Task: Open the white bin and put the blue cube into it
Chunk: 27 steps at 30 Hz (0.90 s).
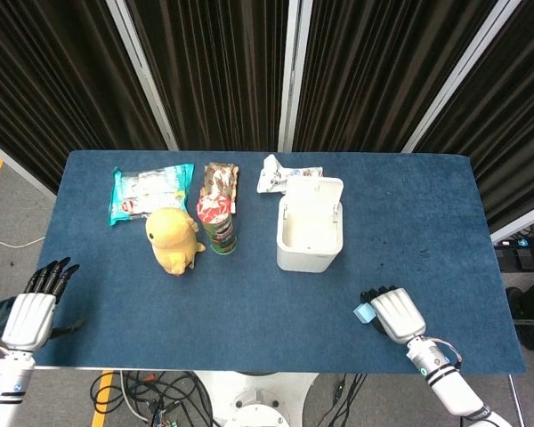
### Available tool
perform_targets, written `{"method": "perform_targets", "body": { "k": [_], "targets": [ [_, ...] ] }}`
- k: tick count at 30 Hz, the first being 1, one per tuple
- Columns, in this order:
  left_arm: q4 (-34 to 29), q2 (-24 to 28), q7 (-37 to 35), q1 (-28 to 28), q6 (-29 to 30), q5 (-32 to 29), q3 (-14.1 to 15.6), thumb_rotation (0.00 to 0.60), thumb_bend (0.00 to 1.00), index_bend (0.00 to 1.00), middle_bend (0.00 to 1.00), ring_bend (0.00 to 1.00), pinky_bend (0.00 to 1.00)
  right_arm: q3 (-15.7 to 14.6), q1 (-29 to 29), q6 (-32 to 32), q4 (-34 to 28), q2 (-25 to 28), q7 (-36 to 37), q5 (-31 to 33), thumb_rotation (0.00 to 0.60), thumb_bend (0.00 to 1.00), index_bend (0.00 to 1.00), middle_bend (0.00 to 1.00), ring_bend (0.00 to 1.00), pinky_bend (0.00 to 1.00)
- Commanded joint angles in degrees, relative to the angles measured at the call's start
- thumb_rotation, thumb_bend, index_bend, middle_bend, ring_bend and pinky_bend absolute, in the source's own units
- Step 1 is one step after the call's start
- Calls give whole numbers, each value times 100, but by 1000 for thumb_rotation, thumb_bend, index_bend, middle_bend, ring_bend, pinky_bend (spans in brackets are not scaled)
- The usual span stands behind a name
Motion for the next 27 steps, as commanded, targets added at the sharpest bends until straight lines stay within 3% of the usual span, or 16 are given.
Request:
{"method": "perform_targets", "body": {
  "k": [1, 7, 12, 17, 22, 24, 26, 27],
  "targets": [
    [-3, 1, 2, 0, -1, 1, 2, 600, 39, 101, 34, 0, 111, 53, -55, 299, -70, 66, 131, -175, 600, 301, 694, 575, 548, 632],
    [-17, 3, 29, -16, -17, 8, -3, 600, 39, 101, 34, 0, 111, 352, -125, 1237, -552, 541, 530, -744, 600, 298, 691, 576, 548, 632],
    [-28, -4, 49, -29, -38, 15, 2, 600, 39, 101, 34, 0, 111, 945, -13, 1908, -869, 733, 539, -975, 600, 279, 687, 576, 547, 632],
    [-27, -9, 75, -33, -29, -20, -35, 600, 39, 101, 34, 0, 111, 1551, 443, 1604, -942, 386, -203, -484, 600, 268, 673, 578, 543, 594],
    [15, -12, 9, -27, -22, -53, -56, 600, 39, 101, 34, 0, 111, 1917, 1054, 974, -503, -138, -813, 40, 600, 264, 628, 574, 478, 368],
    [45, -11, -35, -20, -25, -69, -58, 600, 39, 101, 34, 0, 111, 2026, 1301, 663, -308, -352, -910, 338, 600, 261, 555, 542, 428, 280],
    [78, -16, -84, -15, -33, -86, -61, 600, 39, 101, 34, 0, 111, 2087, 1513, 356, -159, -512, -1032, 641, 600, 252, 386, 435, 301, 177],
    [92, -19, -97, -15, -36, -88, -60, 600, 39, 101, 34, 0, 111, 2086, 1586, 209, -142, -534, -1101, 774, 600, 230, 233, 315, 181, 99]
  ]
}}
